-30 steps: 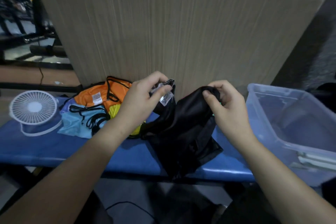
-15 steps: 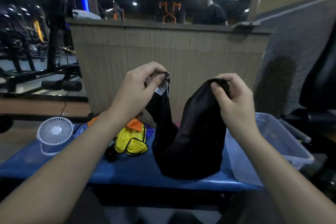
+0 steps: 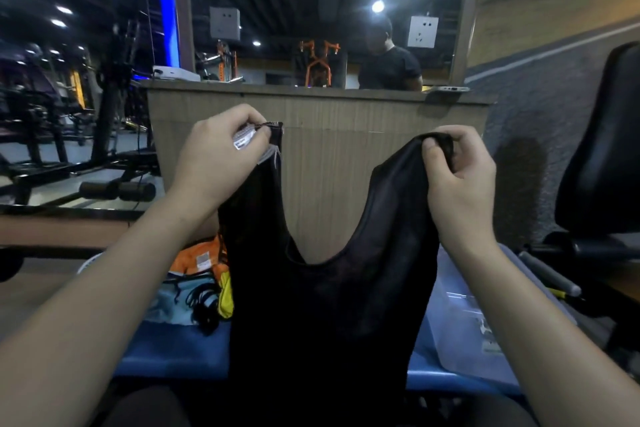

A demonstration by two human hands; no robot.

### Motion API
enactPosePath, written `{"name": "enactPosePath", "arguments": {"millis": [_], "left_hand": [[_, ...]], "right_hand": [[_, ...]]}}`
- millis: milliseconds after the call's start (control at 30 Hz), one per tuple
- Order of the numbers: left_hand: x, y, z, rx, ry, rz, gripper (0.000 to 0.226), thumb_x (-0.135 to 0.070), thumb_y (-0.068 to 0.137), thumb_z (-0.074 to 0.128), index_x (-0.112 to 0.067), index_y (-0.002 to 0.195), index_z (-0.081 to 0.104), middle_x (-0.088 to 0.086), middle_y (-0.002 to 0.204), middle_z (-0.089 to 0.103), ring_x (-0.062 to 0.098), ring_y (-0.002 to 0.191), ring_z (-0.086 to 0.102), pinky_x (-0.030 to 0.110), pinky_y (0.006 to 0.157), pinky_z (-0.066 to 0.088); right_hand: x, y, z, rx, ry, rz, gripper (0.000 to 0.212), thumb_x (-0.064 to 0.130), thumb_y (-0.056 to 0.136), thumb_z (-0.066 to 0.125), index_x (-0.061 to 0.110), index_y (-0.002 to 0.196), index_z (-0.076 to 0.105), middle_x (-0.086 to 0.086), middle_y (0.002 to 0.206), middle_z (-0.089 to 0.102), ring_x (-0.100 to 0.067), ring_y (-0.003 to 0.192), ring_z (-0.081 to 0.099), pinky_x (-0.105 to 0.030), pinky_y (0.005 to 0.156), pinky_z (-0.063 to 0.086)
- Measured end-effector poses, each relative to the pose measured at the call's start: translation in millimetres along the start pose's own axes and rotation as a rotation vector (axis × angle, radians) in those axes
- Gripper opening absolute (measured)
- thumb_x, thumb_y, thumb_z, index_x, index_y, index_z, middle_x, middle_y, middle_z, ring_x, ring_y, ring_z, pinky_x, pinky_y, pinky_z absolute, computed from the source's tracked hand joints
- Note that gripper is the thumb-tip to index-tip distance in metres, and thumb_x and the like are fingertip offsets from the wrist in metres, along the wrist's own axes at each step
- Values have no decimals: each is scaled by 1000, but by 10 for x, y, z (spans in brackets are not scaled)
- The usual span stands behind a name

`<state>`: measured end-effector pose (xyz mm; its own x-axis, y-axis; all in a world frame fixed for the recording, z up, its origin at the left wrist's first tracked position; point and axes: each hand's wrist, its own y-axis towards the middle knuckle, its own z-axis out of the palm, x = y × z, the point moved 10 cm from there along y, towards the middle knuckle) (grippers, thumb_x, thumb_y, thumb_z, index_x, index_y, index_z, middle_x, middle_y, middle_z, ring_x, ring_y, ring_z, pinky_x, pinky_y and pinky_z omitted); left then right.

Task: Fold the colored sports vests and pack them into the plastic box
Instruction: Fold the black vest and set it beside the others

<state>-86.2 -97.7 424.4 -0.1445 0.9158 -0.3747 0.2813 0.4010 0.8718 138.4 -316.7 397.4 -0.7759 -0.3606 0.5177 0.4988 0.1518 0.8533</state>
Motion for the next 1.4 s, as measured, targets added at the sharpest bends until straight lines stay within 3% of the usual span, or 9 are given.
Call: {"name": "enactPosePath", "arguments": {"millis": [200, 433, 567, 667, 767, 900, 1000, 1233, 1400], "left_hand": [[664, -95, 388, 155, 122, -170, 8, -42, 84, 57, -36, 83, 62, -13, 84, 68, 19, 88, 62, 41, 78, 52], [1184, -359, 881, 312, 115, -205, 10, -24, 96, 60, -30, 93, 52, -8, 73, 56, 23, 74, 51, 38, 67, 37], [1368, -496, 1069, 378, 126, -212, 15, -21, 97, 58, -29, 93, 45, -1, 62, 49, 22, 57, 46, 33, 57, 34], [1454, -579, 1205, 459, 83, -224, 20, -13, 95, 57, -28, 91, 44, -7, 71, 53, 7, 61, 46, 32, 63, 37], [1523, -666, 1327, 579, 112, -219, 27, -2, 89, 49, -28, 82, 51, -3, 68, 56, 14, 59, 47, 37, 61, 41], [1570, -725, 1373, 633, 146, -218, 32, -1, 87, 47, -27, 73, 57, 7, 68, 60, 20, 59, 51, 38, 58, 42], [1615, -746, 1365, 632, 153, -228, 30, 1, 85, 47, -24, 70, 57, 1, 68, 61, 20, 65, 56, 42, 62, 46], [1736, -917, 1457, 754, 154, -257, 31, 2, 86, 48, -23, 68, 55, -13, 57, 53, 3, 55, 46, 20, 57, 36], [1814, -1085, 1541, 827, 137, -300, 36, 2, 86, 52, -25, 68, 66, -7, 59, 59, 2, 53, 49, 23, 58, 39]], "right_hand": [[-792, -12, 150, 77, -52, 176, 19, 12, 99, 53, 25, 105, 65, 9, 97, 65, -7, 92, 60, -32, 84, 48], [-1650, -280, 410, 221, 36, 541, 40, -8, 93, 43, 18, 77, 69, -2, 76, 65, -16, 73, 60, -24, 59, 47], [-1949, -411, 449, 253, -33, 633, 37, -13, 85, 47, 13, 78, 72, -10, 76, 67, -21, 72, 61, -29, 62, 49], [-2032, -484, 493, 305, -17, 629, 22, 0, 90, 61, 14, 81, 76, -10, 82, 72, -16, 75, 66, -23, 67, 53], [-2106, -475, 514, 345, -117, 522, 13, 11, 87, 74, 23, 82, 79, 4, 85, 77, -11, 87, 72, -29, 82, 56], [-2119, -458, 599, 462, -388, 316, 46, -7, 81, 64, 38, 81, 74, 17, 89, 75, -1, 93, 69, -32, 92, 56], [-2052, -504, 673, 509, -405, 271, 52, -16, 76, 53, 32, 81, 72, 14, 87, 74, -2, 89, 68, -25, 86, 54], [-2079, -656, 784, 676, -583, 240, 46, -16, 75, 41, 23, 61, 62, 8, 61, 61, -8, 50, 51, -15, 46, 36], [-2276, -916, 904, 842, -584, 309, 55, -13, 76, 44, 35, 67, 69, 15, 82, 70, -1, 79, 63, -9, 62, 44]]}}
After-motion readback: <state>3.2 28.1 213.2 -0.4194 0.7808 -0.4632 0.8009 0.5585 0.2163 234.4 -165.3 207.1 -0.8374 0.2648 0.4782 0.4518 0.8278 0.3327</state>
